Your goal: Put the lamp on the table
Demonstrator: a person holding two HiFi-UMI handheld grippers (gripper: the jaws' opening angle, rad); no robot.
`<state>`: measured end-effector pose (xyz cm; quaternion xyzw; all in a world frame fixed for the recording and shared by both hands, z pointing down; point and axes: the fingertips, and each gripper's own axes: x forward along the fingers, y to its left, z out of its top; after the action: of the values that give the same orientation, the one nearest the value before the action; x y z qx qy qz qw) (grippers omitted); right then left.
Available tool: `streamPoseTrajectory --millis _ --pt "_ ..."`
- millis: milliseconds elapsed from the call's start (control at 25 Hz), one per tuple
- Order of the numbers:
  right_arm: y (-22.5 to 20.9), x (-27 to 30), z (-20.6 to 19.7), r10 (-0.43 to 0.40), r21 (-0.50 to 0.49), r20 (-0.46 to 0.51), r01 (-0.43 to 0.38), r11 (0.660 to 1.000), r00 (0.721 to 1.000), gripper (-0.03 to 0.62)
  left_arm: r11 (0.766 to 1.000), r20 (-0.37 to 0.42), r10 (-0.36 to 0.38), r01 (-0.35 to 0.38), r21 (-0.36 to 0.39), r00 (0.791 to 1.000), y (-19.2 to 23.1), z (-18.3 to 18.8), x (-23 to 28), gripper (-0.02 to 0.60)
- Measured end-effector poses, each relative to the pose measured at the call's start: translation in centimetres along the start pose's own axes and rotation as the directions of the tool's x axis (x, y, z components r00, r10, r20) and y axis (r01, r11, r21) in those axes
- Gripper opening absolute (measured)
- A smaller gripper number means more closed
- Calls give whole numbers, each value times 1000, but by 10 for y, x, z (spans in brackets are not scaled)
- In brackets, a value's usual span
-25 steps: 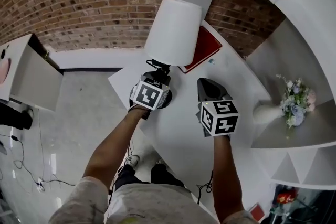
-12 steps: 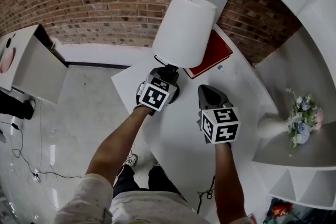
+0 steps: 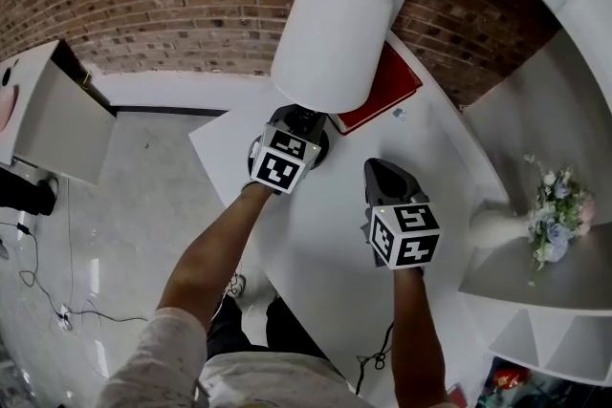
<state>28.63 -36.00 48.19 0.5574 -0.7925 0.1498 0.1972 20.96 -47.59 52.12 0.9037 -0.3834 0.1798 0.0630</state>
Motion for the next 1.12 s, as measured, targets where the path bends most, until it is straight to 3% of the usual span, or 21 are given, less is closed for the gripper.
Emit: streamPoseTrajectory --millis 320,560,760,1120 --pt "-10 -1 -18 -2 0 -28 2 1000 1000 3 994 51 68 -72 86 996 10 1 9 60" --pt "-10 0 -23 2 -18 -46 -3 1000 999 3 995 118 79 -87 58 990 14 1 13 58" --pt "-13 3 -28 -2 -23 -60 1 1000 998 3 988 140 113 -127 91 984 18 5 15 58" --pt "-18 7 -21 -21 22 -26 21 1000 999 3 988 175 139 -147 35 975 21 -3 12 60"
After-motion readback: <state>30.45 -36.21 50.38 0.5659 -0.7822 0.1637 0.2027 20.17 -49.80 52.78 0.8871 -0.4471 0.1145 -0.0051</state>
